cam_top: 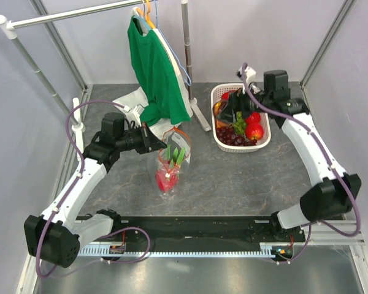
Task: Place the food in the zip-top bag and seal the zipper
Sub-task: Place the fake fruit in the zipper food storage bag.
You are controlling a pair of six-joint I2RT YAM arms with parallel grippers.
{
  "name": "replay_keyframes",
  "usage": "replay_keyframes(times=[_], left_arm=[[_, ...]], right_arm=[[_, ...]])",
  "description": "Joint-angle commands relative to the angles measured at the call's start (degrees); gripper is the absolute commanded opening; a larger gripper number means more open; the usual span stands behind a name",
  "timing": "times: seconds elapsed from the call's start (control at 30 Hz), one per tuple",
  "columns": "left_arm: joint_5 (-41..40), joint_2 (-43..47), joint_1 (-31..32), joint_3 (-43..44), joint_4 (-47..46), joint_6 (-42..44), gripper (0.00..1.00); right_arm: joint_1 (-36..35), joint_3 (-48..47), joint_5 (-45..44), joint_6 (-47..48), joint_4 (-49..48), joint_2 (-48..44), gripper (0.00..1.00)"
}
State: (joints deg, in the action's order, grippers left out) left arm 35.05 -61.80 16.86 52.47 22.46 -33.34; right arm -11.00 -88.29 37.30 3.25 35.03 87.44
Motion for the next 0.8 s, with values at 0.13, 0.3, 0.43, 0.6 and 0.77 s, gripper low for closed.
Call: replay_keyframes(times=[0.13,0.3,0.43,0.6,0.77], left_arm=[[3.1,1.2,0.1,-1.1,-0.7,-1.6,0.02],[3.9,2.7,0.1,-0.7,-0.9,-2.3,0.02],[5.1,3.9,0.0,-0.7,-1.8,-3.6,0.02],[6.4,4.4,-0.2,-0.9,-2.4,-4.2,0.02],[7.4,4.8,-0.3,-1.8,-2.6,-4.6,0.02]], right_arm=[[-17.6,9.1,4.9,-5.2,-4.7,-9.2,0.57],[-23.9,6.8,0.6,-4.6,-6.7,-3.6,0.57],[-26.9,6.9,-3.1,-8.5,-10.7,0.0,0.57],[-28.4,10.3,-5.3,-15.4,-16.7,3.7,0.58],[-30.0,8.7,-10.3,-18.1,-18.7,5.5,0.83]])
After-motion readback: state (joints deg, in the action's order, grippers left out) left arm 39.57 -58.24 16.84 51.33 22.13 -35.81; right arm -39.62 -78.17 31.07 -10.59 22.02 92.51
